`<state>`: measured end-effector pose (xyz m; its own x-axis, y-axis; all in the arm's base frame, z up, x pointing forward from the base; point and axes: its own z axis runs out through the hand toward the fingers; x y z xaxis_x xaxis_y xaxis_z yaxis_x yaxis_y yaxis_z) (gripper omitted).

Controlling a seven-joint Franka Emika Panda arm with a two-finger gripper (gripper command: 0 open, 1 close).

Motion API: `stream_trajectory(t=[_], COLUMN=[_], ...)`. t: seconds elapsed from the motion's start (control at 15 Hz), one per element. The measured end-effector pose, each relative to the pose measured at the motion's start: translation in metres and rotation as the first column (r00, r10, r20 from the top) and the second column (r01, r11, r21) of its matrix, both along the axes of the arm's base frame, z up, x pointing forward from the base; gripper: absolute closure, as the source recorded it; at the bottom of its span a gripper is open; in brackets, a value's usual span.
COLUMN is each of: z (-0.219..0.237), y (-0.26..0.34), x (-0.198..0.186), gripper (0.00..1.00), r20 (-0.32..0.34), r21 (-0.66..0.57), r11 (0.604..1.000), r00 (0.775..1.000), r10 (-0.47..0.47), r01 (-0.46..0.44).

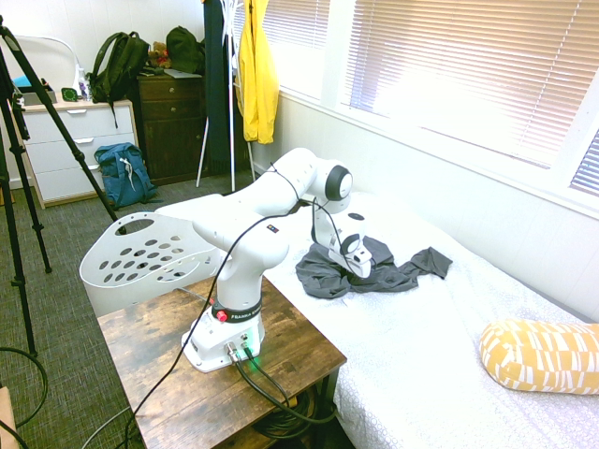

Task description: Put my clothes in the laundry bag

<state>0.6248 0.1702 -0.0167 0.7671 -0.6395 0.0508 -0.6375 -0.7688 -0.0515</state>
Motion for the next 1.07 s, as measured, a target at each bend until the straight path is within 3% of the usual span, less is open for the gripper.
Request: stream_trajectory(t=[0.13, 0.4, 0.6, 0.8, 1.07], z=[0.06, 0.216, 0.334, 0.437, 0.56], y=[0.028, 0.078, 0.109, 0.163, 0.235], x=[0.009, 0.026, 0.009, -0.05, -0.183], gripper=[1.0, 1.0, 1.0, 1.0, 1.0], r20=[0.015, 0.118, 0.175, 0.199, 0.221], r21=[-0.008, -0.02, -0.007, -0.018, -0.062], r11=[0.999, 0.994, 0.988, 0.966, 0.927], r00=[0.999, 0.987, 0.972, 0.946, 0.901], r10=[0.045, 0.111, 0.154, 0.256, 0.374], r01=[-0.045, -0.109, -0.155, -0.258, -0.369])
